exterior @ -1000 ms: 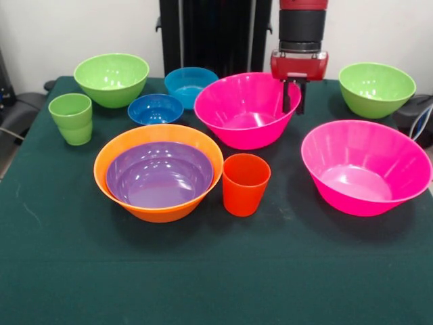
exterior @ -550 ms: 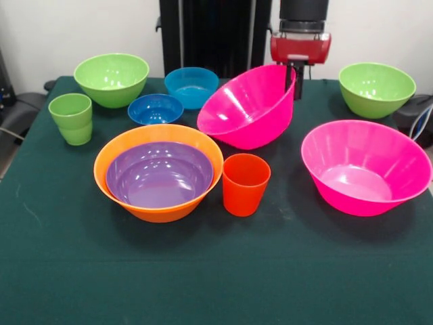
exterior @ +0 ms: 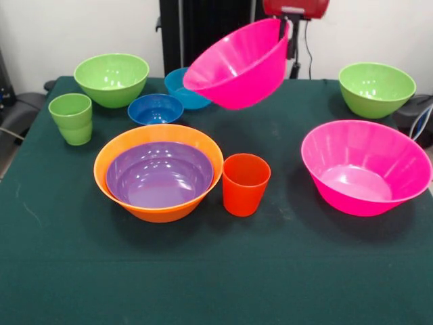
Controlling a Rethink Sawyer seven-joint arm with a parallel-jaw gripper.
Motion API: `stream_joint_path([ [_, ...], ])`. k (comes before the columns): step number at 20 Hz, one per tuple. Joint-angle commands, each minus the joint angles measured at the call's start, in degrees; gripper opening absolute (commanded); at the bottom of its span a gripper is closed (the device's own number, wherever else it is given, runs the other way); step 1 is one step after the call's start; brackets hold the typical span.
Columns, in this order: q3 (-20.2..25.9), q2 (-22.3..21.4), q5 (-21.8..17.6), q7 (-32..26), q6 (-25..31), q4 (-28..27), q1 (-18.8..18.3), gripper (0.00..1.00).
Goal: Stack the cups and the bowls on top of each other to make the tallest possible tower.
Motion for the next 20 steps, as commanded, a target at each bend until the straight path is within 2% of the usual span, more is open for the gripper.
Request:
stream_joint_path([
  [1, 7.77, -7.31, -0.64, -2.27, 11.18, 2.26, -5.14, 0.00],
  [4, 9.91, -9.28, -1.02, -4.67, 13.54, 2.18, -8.13, 0.00],
  [9, 16.48, -12.62, -1.39, -12.62, 17.44, 2.70, -17.39, 0.00],
  [13, 21.36, -12.27, -3.89, -17.67, 19.20, 1.14, -24.51, 0.00],
  [20, 28.11, -11.36, -7.97, -22.15, 23.79, -2.78, -32.96, 0.00],
])
